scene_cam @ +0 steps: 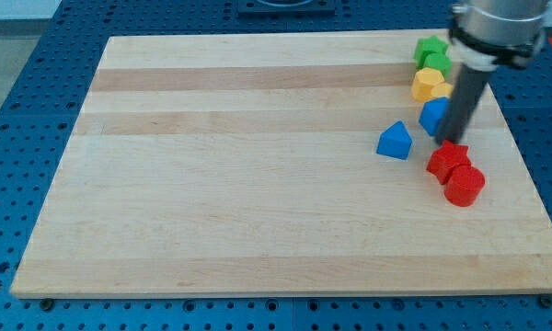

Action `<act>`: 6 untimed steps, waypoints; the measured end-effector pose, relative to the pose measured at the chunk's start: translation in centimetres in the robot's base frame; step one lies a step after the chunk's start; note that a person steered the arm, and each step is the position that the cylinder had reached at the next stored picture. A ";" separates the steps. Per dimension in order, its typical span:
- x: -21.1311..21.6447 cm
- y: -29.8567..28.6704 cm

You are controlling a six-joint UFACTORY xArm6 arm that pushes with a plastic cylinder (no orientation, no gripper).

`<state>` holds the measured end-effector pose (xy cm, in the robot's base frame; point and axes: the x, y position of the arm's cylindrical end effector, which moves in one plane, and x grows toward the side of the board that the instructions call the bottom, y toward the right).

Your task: Push the blue cube towards left

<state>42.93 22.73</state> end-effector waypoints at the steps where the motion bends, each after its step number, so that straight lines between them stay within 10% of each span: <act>1: -0.2 6.0; 6: -3.3 -7.7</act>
